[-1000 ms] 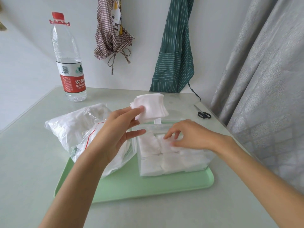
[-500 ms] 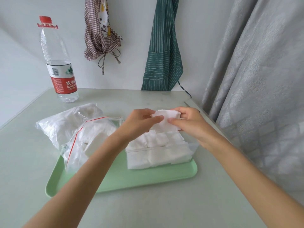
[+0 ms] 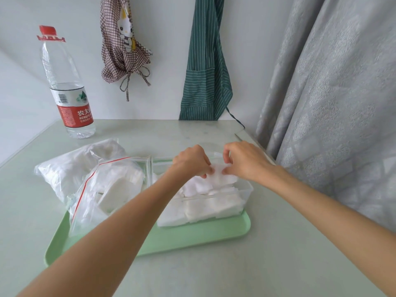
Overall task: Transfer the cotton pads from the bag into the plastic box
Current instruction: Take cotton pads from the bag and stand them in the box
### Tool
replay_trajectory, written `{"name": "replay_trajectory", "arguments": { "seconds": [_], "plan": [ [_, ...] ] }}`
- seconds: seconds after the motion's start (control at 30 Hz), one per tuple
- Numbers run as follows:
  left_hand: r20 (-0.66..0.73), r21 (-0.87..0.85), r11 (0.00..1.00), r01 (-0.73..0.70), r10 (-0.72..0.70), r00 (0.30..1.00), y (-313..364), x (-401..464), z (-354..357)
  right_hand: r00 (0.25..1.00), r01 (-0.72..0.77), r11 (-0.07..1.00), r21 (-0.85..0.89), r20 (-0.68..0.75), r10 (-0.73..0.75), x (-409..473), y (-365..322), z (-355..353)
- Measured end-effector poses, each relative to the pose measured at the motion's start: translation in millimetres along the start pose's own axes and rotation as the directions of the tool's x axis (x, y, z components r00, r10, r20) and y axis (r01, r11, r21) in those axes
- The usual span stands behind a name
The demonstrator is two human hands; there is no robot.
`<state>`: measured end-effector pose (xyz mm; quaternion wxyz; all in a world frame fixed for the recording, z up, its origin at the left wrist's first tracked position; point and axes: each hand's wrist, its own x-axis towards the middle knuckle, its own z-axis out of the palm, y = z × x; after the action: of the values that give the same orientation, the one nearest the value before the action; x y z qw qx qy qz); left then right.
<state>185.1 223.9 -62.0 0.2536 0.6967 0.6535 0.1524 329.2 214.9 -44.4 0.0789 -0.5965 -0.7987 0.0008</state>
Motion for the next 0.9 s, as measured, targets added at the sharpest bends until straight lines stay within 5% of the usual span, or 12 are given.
{"name": "replay_trajectory", "arguments": {
  "seconds": [0.27,0.4,0.5,0.63,0.9],
  "plan": [
    [-0.126,0.150,0.979,-0.135,0.154,0.980,-12.0,-5.3,13.1,0.979,0.191,0.958,-0.216,-0.032,-0.202,-1.1,8.0,-12.7],
    [-0.252,0.303,0.921,-0.244,0.324,0.912,-15.7,-12.3,-2.2,0.966,0.252,0.925,-0.284,0.010,-0.260,-1.6,12.1,-16.3],
    [-0.120,0.390,0.837,-0.383,0.459,0.880,-14.0,-17.6,-9.8,0.970,0.243,0.925,-0.294,0.055,-0.237,1.0,6.9,-9.9],
    [0.056,0.464,0.781,-0.418,0.445,0.894,-11.9,-16.1,-0.9,0.965,0.258,0.894,-0.367,0.151,-0.216,3.1,-5.0,6.3],
    [0.000,0.461,0.810,-0.363,0.409,0.912,-8.6,-15.3,-3.6,0.982,0.187,0.942,-0.279,0.089,-0.169,4.8,4.0,1.3]
  ]
}}
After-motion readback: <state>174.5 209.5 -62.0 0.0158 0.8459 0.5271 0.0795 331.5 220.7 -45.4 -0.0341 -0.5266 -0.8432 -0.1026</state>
